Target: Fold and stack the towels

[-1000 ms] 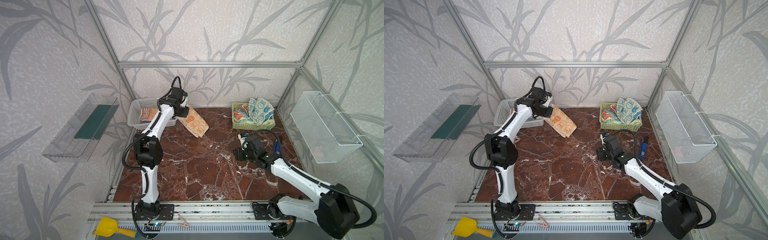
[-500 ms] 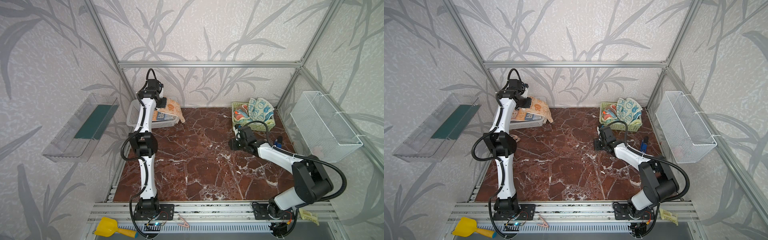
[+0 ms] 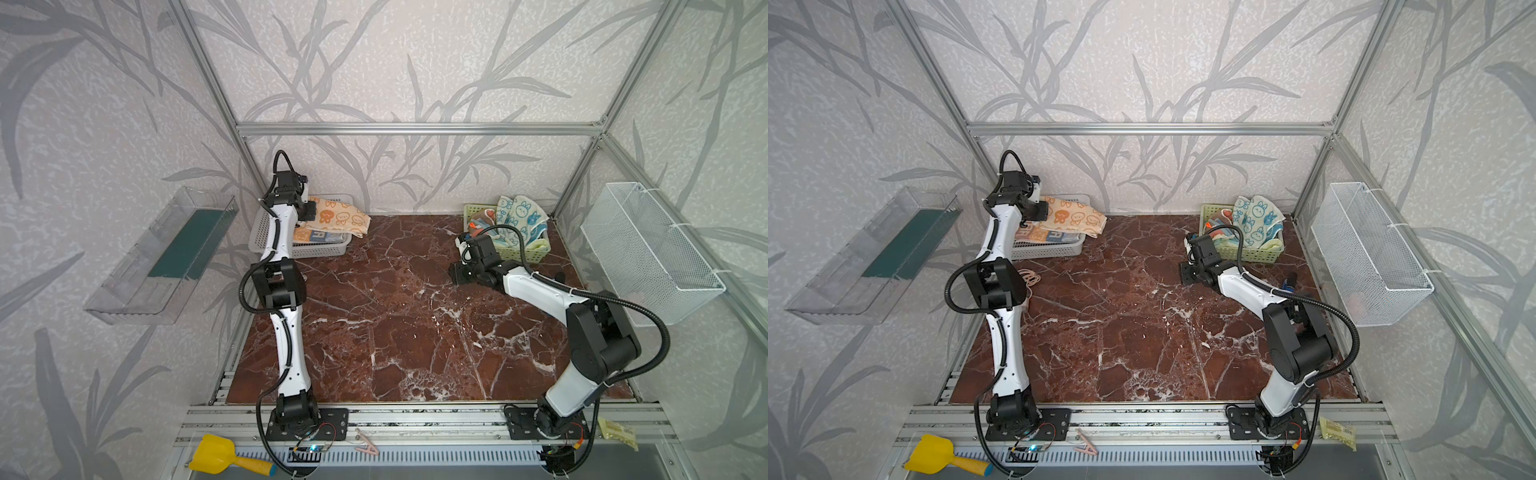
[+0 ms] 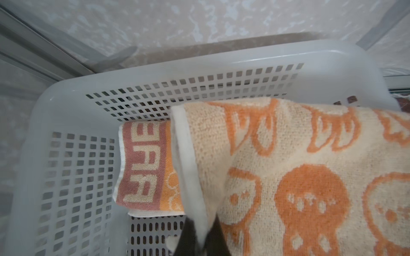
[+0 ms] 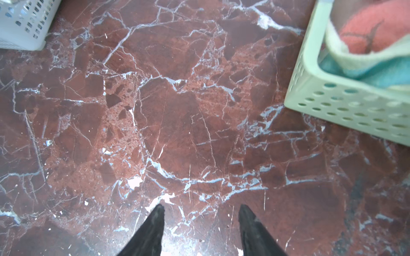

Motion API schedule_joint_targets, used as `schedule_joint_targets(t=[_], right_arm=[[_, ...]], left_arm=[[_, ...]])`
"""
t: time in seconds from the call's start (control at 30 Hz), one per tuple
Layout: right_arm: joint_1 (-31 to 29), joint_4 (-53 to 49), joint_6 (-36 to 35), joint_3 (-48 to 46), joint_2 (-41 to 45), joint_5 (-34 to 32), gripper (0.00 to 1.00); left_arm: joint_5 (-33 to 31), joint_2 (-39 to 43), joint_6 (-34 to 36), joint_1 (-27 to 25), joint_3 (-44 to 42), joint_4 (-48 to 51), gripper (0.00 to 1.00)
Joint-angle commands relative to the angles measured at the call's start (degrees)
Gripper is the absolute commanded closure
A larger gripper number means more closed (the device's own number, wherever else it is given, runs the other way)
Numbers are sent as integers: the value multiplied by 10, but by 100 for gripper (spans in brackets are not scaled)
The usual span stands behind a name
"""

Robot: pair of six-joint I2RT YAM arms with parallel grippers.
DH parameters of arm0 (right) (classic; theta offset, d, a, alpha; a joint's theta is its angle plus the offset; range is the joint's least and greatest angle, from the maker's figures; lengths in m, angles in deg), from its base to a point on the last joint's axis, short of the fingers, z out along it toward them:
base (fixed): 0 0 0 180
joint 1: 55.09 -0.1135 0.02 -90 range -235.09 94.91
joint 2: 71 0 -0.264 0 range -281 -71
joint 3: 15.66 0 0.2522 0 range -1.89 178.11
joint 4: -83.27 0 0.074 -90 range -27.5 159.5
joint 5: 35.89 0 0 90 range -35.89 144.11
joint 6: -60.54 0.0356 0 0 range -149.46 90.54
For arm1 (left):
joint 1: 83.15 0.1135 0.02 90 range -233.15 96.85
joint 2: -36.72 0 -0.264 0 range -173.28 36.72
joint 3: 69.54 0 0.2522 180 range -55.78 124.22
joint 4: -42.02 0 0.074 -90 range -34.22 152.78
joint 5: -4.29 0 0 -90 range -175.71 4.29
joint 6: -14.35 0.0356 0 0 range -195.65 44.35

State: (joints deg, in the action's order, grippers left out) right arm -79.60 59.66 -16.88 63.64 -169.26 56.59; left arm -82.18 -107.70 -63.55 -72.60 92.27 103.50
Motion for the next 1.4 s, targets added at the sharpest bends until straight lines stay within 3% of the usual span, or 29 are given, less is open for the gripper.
schedule_joint_targets(t=[0.0,0.13,0.47,0.5,0.6,0.67,0.87,1.13,1.37], right_arm=[[2,-23,-7,17,-15,0,46],[2,-26,-1,17,-19,4,45],[2,-58,-21,57,-35,-8,46],[2,-60,-28,64,-37,-16,45],[10,-78,-48,96,-44,-32,45],[24,-101,-55,132,-56,-38,45],[74,-128,-72,218,-75,-63,45],[141,-249,-87,404,-187,-59,44],[166,-376,-82,621,-353,-53,43]], left_arm=[[-45,-9,43,10,2,-29,100],[-76,-28,70,15,8,-37,100],[-91,-50,62,29,-4,-35,100],[-102,-50,63,29,-5,-36,98],[-148,-44,66,29,-6,-34,65],[-178,-34,72,29,-15,-41,57],[-196,10,92,29,-51,-74,53],[-133,64,59,9,-72,-72,53],[-34,94,10,-54,-106,-82,53]])
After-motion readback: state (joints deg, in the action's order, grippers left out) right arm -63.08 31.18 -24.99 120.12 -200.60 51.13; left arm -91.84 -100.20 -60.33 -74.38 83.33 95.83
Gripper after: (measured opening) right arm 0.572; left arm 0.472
